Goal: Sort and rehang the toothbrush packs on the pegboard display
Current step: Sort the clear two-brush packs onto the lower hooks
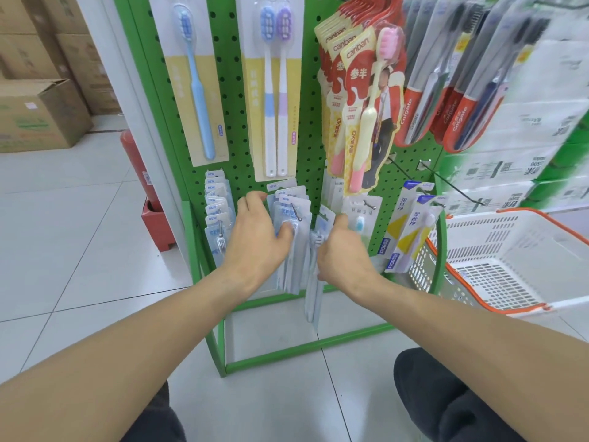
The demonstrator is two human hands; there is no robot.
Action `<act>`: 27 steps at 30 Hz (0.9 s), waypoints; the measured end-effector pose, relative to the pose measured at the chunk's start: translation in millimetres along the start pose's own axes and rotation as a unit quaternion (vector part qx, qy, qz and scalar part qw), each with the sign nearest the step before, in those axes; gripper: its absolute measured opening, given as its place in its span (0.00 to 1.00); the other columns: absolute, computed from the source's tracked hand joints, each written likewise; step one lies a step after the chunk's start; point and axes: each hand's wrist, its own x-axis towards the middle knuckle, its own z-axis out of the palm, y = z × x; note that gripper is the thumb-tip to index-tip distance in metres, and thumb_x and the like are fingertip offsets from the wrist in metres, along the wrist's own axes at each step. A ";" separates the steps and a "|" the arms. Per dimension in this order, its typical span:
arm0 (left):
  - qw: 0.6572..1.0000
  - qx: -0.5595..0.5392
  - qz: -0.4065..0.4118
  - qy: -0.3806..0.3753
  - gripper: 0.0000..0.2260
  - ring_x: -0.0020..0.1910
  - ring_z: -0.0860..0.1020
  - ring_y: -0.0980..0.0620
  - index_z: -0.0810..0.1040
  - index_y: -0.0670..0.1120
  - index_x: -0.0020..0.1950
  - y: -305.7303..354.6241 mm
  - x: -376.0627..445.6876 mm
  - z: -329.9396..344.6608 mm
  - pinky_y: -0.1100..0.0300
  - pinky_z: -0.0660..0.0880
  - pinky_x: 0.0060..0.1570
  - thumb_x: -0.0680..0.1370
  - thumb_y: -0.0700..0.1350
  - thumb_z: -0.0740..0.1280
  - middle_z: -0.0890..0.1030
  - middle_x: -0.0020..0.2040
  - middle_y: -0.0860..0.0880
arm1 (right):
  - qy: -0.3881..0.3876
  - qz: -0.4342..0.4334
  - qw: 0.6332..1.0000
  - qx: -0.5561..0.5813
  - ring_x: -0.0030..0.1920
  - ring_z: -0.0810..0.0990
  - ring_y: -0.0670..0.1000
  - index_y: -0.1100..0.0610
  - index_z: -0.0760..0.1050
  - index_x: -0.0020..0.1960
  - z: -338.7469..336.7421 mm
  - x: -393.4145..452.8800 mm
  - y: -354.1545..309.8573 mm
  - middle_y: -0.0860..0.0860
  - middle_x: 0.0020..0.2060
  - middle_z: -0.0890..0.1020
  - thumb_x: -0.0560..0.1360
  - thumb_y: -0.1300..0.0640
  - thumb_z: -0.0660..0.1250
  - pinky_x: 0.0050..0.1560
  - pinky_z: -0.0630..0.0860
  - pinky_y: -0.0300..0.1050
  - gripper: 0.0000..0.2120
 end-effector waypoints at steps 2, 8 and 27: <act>1.000 -0.006 0.021 0.011 0.17 0.54 0.77 0.49 0.68 0.45 0.64 -0.1 -6.9 -0.3 0.55 0.74 0.53 0.80 0.49 0.69 0.74 0.60 0.48 | -0.011 0.004 1.000 0.001 0.42 0.81 0.64 0.61 0.62 0.60 -8.7 -4.2 3.5 0.57 0.40 0.75 0.79 0.69 0.61 0.40 0.82 0.57 0.13; 0.987 0.002 -0.009 -0.160 0.07 0.40 0.79 0.52 0.78 0.47 0.47 -0.7 -23.0 12.6 0.57 0.76 0.42 0.81 0.49 0.67 0.79 0.37 0.56 | -0.053 0.010 0.999 0.000 0.36 0.84 0.63 0.57 0.62 0.58 -35.0 -25.5 9.6 0.59 0.47 0.75 0.80 0.63 0.59 0.25 0.79 0.46 0.09; 0.892 -0.253 -0.114 -0.358 0.16 0.31 0.82 0.42 0.73 0.37 0.54 -8.7 -46.3 -7.6 0.55 0.80 0.26 0.85 0.51 0.60 0.85 0.43 0.36 | -0.315 -0.105 0.933 0.139 0.24 0.81 0.51 0.61 0.74 0.53 -46.7 -23.9 22.5 0.49 0.26 0.81 0.84 0.49 0.60 0.24 0.76 0.43 0.15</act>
